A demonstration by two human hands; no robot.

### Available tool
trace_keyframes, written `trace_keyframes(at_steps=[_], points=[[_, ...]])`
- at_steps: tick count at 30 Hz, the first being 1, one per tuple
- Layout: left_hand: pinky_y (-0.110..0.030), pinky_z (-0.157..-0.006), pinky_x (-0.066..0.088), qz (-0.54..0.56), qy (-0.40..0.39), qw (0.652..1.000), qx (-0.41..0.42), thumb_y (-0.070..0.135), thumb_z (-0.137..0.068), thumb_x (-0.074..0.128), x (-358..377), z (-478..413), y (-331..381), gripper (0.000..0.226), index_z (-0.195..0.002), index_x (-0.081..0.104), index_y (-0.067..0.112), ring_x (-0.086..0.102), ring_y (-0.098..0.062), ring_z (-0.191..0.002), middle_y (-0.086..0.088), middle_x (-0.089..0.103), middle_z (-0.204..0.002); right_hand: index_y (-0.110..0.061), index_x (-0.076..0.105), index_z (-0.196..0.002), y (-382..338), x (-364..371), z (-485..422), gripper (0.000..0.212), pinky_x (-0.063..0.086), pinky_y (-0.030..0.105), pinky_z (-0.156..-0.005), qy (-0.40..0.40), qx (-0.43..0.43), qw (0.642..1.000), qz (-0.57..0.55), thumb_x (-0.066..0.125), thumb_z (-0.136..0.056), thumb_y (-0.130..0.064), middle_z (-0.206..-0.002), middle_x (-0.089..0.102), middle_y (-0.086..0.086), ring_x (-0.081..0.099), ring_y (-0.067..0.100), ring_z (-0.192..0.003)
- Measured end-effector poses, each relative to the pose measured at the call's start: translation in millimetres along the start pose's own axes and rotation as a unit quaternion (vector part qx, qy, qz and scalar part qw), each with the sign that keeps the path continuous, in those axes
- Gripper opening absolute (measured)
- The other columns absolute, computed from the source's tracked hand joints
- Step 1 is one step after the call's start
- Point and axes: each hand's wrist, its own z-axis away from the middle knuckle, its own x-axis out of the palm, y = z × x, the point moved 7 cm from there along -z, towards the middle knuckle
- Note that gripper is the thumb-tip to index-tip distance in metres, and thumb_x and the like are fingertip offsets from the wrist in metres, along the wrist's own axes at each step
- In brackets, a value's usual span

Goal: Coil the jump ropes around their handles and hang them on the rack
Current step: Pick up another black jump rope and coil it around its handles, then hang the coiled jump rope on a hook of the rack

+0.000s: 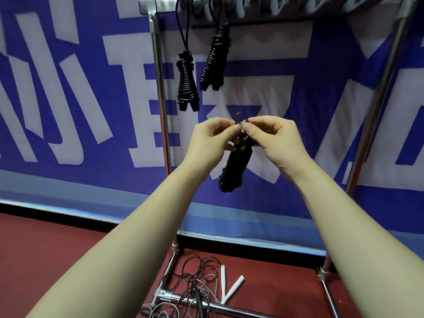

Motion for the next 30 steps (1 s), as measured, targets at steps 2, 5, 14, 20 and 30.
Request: trace_keyframes(at_steps=[2, 5, 14, 20, 30], points=[[-0.022, -0.063, 0.052, -0.011, 0.000, 1.000, 0.022, 0.010, -0.093, 0.065, 0.8, -19.2, 26.2, 0.007, -0.092, 0.069, 0.005, 0.065, -0.013, -0.071, -0.011, 0.071, -0.082, -0.009, 0.072, -0.093, -25.9, -7.4, -17.2, 0.006, 0.056, 0.023, -0.074, 0.011, -0.022, 1.000, -0.002, 0.066, -0.092, -0.007, -0.084, 0.074, 0.002, 0.072, 0.012, -0.081], [-0.024, -0.062, 0.051, -0.027, 0.020, 0.998, 0.045, 0.013, -0.093, 0.065, 2.8, -50.0, 56.1, 0.007, -0.088, 0.068, 0.011, 0.064, -0.017, -0.072, -0.010, 0.070, -0.081, -0.003, 0.070, -0.094, -54.5, -17.4, -49.9, 0.007, 0.060, 0.035, -0.075, 0.034, -0.037, 0.999, 0.016, 0.063, -0.093, -0.006, -0.091, 0.073, 0.015, 0.071, 0.027, -0.086], [-0.024, -0.062, 0.046, -0.019, 0.080, 0.996, 0.032, 0.012, -0.096, 0.060, 5.5, -149.7, 95.6, 0.020, -0.076, 0.065, 0.014, 0.053, -0.010, -0.057, 0.001, 0.062, -0.066, -0.020, 0.066, -0.069, -91.1, -31.2, -159.4, 0.018, 0.057, 0.053, -0.079, 0.105, -0.051, 0.989, 0.087, 0.069, -0.085, -0.015, -0.080, 0.071, 0.010, 0.070, 0.031, -0.085], [-0.028, -0.060, 0.052, -0.012, 0.094, 0.995, 0.039, 0.013, -0.094, 0.061, 8.7, -203.8, 118.9, 0.028, -0.067, 0.066, 0.016, 0.057, -0.012, -0.055, 0.003, 0.061, -0.058, -0.012, 0.067, -0.075, -108.1, -36.4, -212.9, 0.015, 0.057, 0.048, -0.081, 0.147, -0.078, 0.982, 0.094, 0.067, -0.089, -0.019, -0.085, 0.072, 0.012, 0.070, 0.029, -0.086], [-0.044, -0.082, 0.058, 0.005, 0.135, 0.991, -0.012, 0.012, -0.087, 0.070, 12.5, -245.3, 92.8, 0.014, -0.073, 0.070, 0.009, 0.070, -0.031, -0.084, -0.014, 0.072, -0.084, 0.007, 0.070, -0.077, -92.6, -37.9, -241.2, 0.023, 0.057, 0.041, -0.078, 0.188, -0.036, 0.969, 0.155, 0.064, -0.087, -0.014, -0.080, 0.069, 0.024, 0.064, 0.030, -0.083]])
